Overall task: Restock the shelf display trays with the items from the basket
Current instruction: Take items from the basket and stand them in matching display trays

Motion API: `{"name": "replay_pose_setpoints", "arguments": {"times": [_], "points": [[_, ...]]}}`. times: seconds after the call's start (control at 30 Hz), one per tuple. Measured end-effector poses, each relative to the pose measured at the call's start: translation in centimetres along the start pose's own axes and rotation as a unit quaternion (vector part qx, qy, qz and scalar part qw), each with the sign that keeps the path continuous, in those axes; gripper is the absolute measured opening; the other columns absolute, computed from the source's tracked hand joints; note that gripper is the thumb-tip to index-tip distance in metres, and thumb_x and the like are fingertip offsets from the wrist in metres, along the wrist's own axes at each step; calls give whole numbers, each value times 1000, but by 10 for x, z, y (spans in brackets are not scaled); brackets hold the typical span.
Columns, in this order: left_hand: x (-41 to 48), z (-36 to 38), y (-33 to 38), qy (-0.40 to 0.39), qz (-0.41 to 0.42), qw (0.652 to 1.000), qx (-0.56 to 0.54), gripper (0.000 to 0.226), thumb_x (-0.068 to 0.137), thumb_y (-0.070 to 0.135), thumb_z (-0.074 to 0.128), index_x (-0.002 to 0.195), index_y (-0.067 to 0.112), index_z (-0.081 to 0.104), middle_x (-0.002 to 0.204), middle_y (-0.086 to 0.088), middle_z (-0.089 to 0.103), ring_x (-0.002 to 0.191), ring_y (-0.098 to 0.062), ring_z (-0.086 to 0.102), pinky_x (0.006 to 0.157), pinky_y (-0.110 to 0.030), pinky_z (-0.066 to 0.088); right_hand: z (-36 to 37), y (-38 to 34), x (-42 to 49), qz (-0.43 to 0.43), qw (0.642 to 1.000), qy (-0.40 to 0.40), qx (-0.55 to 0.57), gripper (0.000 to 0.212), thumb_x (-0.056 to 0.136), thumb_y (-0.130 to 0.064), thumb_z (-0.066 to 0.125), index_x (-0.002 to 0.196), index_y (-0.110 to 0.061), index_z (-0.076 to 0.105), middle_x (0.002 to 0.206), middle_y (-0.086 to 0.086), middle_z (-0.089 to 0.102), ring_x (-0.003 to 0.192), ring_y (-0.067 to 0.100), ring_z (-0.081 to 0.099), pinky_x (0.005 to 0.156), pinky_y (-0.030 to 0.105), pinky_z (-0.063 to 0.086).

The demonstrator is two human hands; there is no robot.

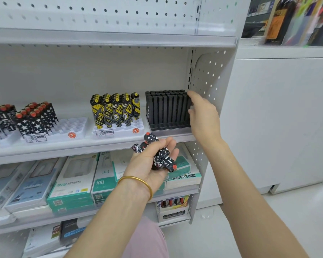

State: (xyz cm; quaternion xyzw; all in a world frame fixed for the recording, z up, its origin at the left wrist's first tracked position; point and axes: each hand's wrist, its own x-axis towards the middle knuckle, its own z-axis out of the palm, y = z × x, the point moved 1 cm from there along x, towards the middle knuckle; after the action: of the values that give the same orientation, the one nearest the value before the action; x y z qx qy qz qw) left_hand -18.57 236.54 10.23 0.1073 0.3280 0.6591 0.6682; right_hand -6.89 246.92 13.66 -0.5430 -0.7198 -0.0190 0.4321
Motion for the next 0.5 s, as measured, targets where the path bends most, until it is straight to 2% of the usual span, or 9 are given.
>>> {"name": "replay_pose_setpoints", "arguments": {"times": [0.13, 0.23, 0.3, 0.4, 0.5], "points": [[0, 0, 1, -2, -2, 1000, -2, 4, 82, -4, 60, 85, -2, 58, 84, -20, 71, 70, -23, 72, 69, -43, 57, 1, -1, 2, 4, 1000, -9, -8, 71, 80, 15, 34, 139, -24, 41, 115, 10, 59, 98, 30, 56, 79, 34, 47], [0, 0, 3, -11, -6, 1000, -7, 3, 83, -4, 59, 83, -2, 58, 84, -20, 71, 71, -24, 71, 69, -43, 58, 1, -1, -2, 30, 999, -8, 41, 80, 76, 18, 32, 143, -25, 32, 113, 14, 58, 99, 31, 56, 85, 42, 49], [0, -1, 4, -21, -9, 1000, -13, 2, 84, -3, 57, 84, -2, 58, 87, -20, 71, 74, -24, 71, 72, -42, 57, -5, -3, -7, 39, 996, 28, 81, 81, 76, 19, 31, 144, -24, 26, 114, 13, 57, 103, 31, 55, 88, 45, 48], [-2, -5, 6, -30, -13, 999, -30, 3, 88, -1, 54, 88, -3, 57, 89, -19, 71, 74, -24, 72, 79, -41, 56, -17, -14, -23, 24, 990, 63, 121, 68, 82, 15, 33, 140, -20, 36, 111, 5, 59, 98, 23, 57, 87, 37, 47], [-6, -10, 11, -35, -1, 998, -59, 8, 90, 0, 51, 92, -5, 57, 88, -18, 71, 75, -24, 71, 81, -38, 52, -23, -31, -47, 23, 972, -36, 232, 41, 87, 5, 41, 116, -21, 55, 93, -1, 60, 79, 17, 63, 72, 34, 52]]}}
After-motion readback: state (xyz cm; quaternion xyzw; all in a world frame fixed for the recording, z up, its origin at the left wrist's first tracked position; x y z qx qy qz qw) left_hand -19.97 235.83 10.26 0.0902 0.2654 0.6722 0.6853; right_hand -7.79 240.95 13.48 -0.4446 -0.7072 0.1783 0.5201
